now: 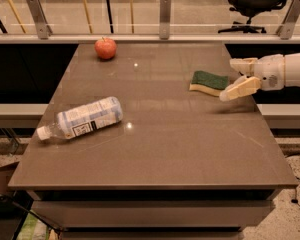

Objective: Move sponge near apple

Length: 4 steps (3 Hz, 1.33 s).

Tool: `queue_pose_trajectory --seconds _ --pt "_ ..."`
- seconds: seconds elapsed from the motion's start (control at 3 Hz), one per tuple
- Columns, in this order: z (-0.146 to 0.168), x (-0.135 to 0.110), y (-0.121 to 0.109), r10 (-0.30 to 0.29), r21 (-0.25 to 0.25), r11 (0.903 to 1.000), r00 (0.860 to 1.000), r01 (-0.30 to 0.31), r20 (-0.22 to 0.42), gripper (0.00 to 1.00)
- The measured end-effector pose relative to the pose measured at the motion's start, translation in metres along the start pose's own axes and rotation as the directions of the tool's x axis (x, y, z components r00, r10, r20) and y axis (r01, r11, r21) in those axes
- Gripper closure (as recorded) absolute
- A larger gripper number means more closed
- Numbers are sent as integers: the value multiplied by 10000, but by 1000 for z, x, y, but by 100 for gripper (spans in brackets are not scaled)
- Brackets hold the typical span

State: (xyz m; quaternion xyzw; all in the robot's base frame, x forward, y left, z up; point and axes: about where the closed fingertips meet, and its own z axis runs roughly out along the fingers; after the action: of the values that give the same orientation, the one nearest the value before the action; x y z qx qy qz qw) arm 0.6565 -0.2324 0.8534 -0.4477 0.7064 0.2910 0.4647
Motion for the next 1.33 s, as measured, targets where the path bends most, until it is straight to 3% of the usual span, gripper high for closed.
queue_pose_trajectory --seconds 1.0,1.33 --pt "23 22 -3 160 -537 9985 9987 -134 489 0" --pt "26 22 -2 160 -590 9982 9986 -130 498 15"
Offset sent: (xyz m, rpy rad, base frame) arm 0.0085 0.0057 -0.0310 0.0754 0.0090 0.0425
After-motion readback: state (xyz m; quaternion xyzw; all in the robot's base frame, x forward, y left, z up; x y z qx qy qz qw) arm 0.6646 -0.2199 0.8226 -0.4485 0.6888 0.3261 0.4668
